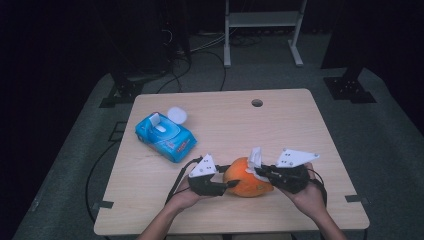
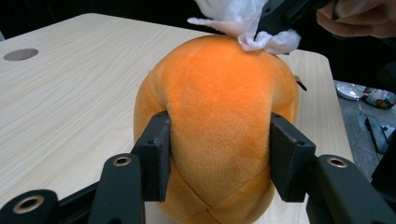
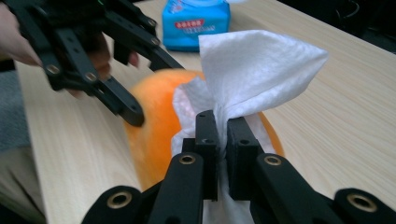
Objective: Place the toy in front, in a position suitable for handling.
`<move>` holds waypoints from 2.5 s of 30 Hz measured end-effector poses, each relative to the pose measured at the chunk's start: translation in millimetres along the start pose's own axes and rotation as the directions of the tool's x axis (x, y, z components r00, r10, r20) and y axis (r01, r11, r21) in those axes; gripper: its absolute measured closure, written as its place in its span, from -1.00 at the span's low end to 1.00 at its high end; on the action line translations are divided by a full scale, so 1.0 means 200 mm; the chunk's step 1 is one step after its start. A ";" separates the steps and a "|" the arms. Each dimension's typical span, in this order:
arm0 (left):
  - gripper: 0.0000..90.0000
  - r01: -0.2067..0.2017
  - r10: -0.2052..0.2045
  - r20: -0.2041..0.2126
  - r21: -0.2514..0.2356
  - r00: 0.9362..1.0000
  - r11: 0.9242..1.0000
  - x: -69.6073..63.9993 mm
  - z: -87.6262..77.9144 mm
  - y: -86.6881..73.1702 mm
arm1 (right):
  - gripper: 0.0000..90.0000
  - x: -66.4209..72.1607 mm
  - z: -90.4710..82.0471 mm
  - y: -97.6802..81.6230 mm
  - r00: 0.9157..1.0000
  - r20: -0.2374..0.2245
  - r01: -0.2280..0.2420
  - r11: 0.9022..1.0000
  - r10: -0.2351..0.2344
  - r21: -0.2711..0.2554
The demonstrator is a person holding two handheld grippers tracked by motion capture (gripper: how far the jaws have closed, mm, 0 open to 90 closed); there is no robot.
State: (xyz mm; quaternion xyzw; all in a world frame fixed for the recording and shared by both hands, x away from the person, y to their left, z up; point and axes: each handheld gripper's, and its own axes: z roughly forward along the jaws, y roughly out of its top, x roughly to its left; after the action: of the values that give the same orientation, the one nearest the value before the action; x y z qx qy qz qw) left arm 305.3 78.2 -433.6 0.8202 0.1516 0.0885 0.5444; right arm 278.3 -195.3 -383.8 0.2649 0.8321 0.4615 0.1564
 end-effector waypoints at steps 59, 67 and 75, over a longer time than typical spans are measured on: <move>-0.25 0.091 -0.091 0.016 0.037 0.996 0.995 0.08 -0.03 -0.09 | 0.86 -0.04 0.02 -0.08 0.997 -0.074 -0.031 0.998 0.034 0.051; -0.25 0.084 -0.085 0.023 0.038 0.996 0.996 0.07 -0.03 -0.09 | 0.86 -0.08 0.03 -0.13 0.996 -0.059 -0.059 0.994 0.064 0.090; -0.27 0.074 -0.078 0.072 0.047 0.994 0.996 0.05 -0.03 -0.08 | 0.86 -0.03 0.09 -0.05 0.995 -0.097 -0.024 0.998 0.029 0.053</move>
State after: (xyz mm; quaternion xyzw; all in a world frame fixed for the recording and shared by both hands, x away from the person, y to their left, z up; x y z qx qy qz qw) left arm 310.2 92.5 -445.9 0.8283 0.1645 0.0341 0.5345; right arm 288.7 -191.7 -401.8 0.2570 0.8470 0.4540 0.1025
